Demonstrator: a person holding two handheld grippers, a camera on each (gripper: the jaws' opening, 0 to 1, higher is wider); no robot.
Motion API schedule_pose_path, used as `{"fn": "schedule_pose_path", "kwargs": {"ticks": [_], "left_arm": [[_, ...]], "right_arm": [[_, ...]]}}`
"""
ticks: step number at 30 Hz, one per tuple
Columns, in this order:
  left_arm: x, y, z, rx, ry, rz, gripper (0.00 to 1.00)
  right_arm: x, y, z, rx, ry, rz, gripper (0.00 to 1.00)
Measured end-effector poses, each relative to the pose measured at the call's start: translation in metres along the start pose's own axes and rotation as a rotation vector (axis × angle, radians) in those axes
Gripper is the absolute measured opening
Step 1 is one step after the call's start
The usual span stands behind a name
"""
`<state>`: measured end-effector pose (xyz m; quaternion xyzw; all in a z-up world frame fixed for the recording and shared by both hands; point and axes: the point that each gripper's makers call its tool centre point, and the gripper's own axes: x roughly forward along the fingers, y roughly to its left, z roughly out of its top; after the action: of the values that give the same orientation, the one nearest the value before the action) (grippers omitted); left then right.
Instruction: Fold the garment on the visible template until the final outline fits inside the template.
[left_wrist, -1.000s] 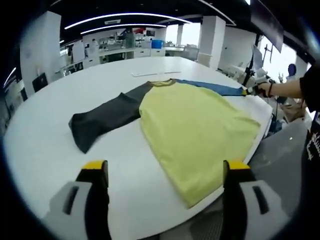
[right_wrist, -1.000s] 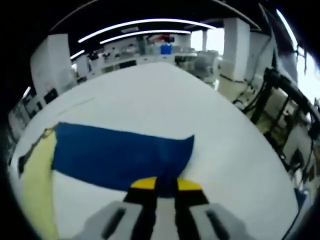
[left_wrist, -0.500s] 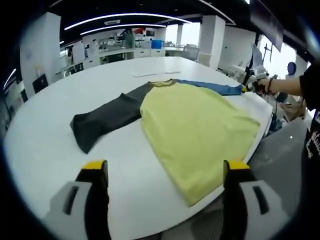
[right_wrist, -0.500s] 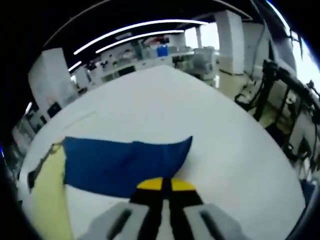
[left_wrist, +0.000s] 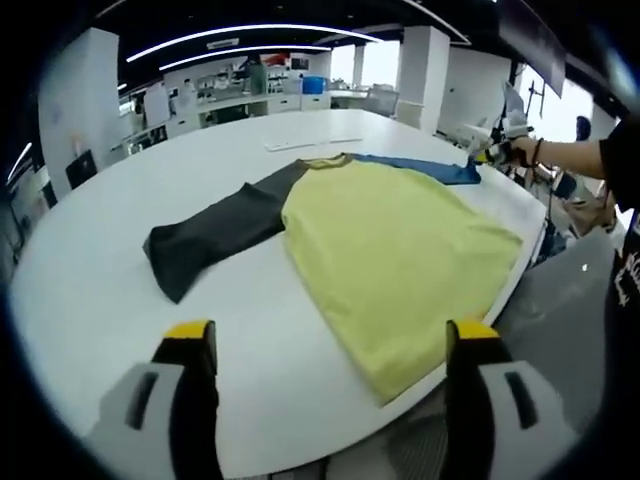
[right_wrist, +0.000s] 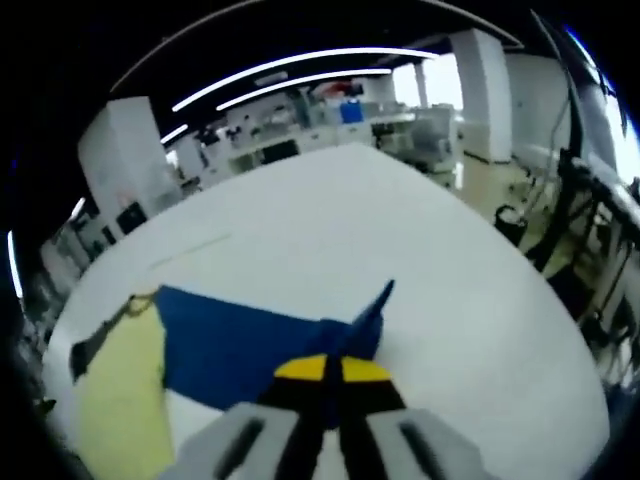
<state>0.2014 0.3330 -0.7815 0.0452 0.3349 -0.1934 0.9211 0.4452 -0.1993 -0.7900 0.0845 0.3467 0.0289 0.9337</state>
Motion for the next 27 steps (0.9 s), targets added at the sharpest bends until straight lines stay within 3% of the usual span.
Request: {"fn": "schedule_pose_path", "kwargs": {"ticks": [18,27], "left_arm": [[-0.002,-0.004,0.005,0.015,-0.023,-0.003,0.91],[-0.002,-0.005,0.002,0.03,-0.012,-0.018,0.91]], "right_arm": [[0.004,0.074,0.026,-0.101,-0.005,0.12,0.0],[0.008,0.104,0.031,-0.093,0.008,0.191,0.0]]}}
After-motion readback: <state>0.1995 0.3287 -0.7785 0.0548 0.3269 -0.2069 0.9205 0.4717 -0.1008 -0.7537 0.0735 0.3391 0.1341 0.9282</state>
